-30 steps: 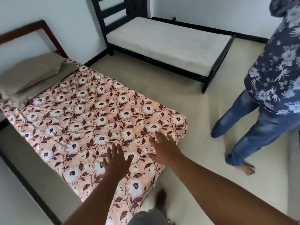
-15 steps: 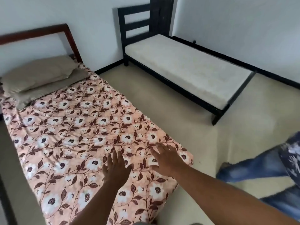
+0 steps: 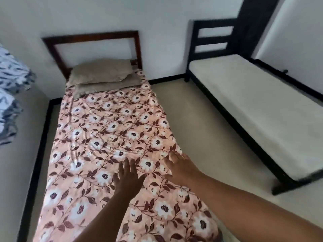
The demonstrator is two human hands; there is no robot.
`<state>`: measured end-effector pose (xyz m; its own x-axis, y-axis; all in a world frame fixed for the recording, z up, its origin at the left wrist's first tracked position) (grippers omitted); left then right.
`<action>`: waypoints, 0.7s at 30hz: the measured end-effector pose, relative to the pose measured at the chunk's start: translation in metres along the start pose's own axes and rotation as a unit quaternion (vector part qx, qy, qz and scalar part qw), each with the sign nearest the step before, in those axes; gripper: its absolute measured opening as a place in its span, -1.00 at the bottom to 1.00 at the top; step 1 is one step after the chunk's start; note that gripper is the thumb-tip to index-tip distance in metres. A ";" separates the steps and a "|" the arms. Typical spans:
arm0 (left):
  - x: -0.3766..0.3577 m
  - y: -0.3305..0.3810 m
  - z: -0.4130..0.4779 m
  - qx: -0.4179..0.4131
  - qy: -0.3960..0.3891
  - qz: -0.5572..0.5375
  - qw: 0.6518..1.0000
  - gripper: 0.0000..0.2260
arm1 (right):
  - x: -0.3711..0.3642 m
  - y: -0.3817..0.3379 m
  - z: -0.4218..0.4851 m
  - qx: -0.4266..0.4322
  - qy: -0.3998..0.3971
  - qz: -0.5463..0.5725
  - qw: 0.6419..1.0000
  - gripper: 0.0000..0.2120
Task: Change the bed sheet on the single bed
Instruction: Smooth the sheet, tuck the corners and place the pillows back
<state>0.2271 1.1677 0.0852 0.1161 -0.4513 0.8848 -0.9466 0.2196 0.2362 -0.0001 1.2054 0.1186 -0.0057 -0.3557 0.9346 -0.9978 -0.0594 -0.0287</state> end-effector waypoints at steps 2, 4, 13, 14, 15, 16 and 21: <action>-0.002 0.029 0.001 0.047 0.024 -0.004 0.999 -0.21 | 0.007 0.029 0.013 0.052 -0.005 -0.012 0.999 -0.23; -0.003 0.059 0.000 0.094 0.044 -0.003 0.995 -0.21 | 0.019 0.060 0.023 0.093 -0.008 -0.028 0.995 -0.22; 0.036 0.162 0.006 0.175 0.093 -0.077 0.977 -0.22 | 0.077 0.130 0.059 0.165 0.053 -0.026 0.985 -0.19; 0.040 0.167 0.008 0.178 0.100 -0.077 0.976 -0.22 | 0.080 0.132 0.063 0.164 0.063 -0.026 0.984 -0.19; 0.046 0.170 0.011 0.178 0.108 -0.075 0.975 -0.22 | 0.085 0.133 0.067 0.166 0.076 -0.024 0.983 -0.19; 0.050 0.172 0.014 0.178 0.107 -0.083 0.975 -0.23 | 0.088 0.136 0.070 0.164 0.079 -0.024 0.983 -0.18; 0.048 0.174 0.029 0.195 0.106 -0.089 0.971 -0.22 | 0.098 0.149 0.085 0.170 0.098 -0.011 0.980 0.03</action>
<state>0.0596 1.1590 0.1566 0.3081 -0.2549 0.9166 -0.9432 -0.2077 0.2593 -0.1437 1.0822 0.1762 -0.0299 -0.1671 0.9855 -0.9181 -0.3853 -0.0932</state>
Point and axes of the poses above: each hand's wrist, its own z-axis towards the middle knuckle, its own x-axis out of the back of the hand, y = z × x, the point moved 1 cm from there along z, towards the middle knuckle, and after that the axes turned 4 degrees about -x, right-handed, at the moved point
